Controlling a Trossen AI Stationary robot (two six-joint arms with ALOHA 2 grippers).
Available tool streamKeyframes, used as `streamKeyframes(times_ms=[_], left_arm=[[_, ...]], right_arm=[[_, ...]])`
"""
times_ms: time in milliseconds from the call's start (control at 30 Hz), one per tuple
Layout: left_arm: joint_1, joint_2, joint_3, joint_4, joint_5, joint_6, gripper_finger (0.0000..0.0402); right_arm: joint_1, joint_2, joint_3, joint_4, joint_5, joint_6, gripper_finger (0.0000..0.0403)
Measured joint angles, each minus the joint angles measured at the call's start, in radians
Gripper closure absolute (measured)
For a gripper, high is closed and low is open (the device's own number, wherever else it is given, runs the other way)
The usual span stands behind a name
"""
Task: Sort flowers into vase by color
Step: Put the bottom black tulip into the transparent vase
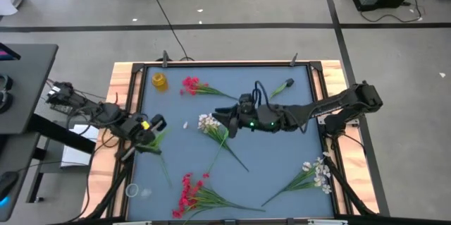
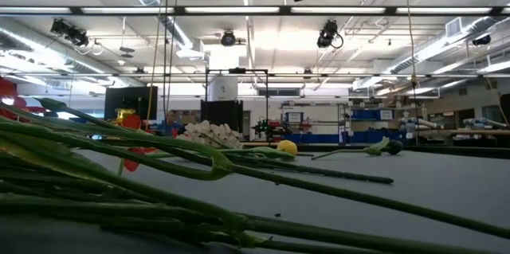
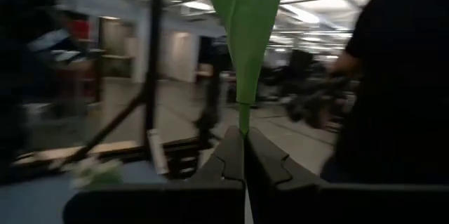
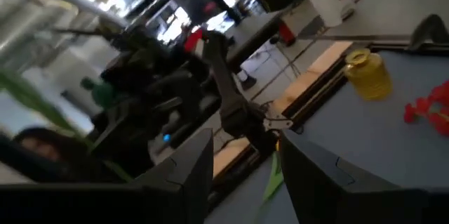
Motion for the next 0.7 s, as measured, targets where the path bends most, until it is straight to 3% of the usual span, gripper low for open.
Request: streamKeyframes(times_ms=[233, 700], left_arm=[[-0.073, -0.038, 0.0, 0.005, 0.029, 0.005, 0.0401], [-0.182, -0.035, 0.0, 0.069, 0.13, 0.026, 0.0401]], right_arm=[[0.073, 0.052, 0.0, 0.105, 0.12, 0.063, 0.0233], [0.151, 0.053, 0.0, 0.113, 0.266, 0.073, 0.0234]])
